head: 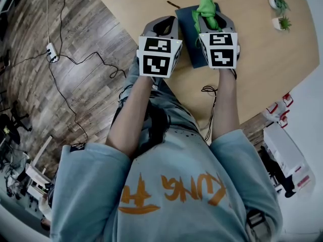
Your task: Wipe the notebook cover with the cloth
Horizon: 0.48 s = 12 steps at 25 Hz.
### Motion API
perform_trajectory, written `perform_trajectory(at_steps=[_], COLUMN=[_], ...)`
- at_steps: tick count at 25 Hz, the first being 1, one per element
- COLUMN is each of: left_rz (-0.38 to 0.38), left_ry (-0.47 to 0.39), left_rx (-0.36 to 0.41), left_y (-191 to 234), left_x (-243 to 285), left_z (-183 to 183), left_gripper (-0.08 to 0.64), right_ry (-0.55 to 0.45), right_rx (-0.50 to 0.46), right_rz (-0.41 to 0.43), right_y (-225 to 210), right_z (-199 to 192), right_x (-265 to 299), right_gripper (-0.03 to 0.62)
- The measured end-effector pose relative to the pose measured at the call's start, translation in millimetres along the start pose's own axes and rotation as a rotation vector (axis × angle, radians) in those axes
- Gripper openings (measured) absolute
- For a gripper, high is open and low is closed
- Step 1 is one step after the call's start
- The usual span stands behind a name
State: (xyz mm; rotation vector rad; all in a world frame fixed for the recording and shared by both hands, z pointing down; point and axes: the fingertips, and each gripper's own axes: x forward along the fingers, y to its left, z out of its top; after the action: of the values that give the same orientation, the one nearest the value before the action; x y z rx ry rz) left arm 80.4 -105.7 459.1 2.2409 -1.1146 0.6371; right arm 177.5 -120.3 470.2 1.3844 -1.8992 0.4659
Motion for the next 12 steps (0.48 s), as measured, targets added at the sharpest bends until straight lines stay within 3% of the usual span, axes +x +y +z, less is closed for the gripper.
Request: perform_trajectory(at_steps=[12], left_rz=[-0.013], left_ry=[0.001], left_rx=[0.011], left_y=[-8], left_x=[-9], left_z=[-6], left_gripper=[0.015], right_ry=[-0.004], right_rx=[0.009], right_rz=[-0.014], right_y=[2], right_z=[-14], right_x=[-12], right_gripper=[0.123])
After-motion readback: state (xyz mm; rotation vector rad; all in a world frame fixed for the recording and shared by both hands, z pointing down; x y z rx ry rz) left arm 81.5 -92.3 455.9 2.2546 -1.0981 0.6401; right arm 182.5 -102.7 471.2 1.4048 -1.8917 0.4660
